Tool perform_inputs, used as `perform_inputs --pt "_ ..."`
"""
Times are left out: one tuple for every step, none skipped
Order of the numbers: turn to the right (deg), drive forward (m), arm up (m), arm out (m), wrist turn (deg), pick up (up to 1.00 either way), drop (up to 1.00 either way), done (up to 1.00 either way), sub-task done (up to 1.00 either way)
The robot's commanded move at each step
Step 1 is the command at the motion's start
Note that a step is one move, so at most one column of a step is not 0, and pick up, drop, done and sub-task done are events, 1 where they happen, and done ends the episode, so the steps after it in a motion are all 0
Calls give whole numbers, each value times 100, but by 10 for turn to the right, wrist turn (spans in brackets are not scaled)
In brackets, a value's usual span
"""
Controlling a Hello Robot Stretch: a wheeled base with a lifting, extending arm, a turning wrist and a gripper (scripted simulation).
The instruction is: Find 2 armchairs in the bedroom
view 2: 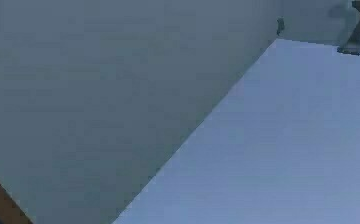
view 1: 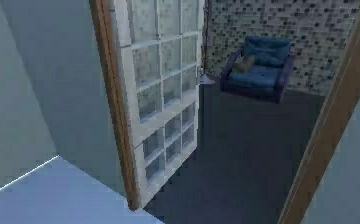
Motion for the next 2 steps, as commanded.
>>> perform_inputs --pt "0 60 0 0 0 0 0 0 0" --pt "300 0 0 0 0 0 0 0 0"
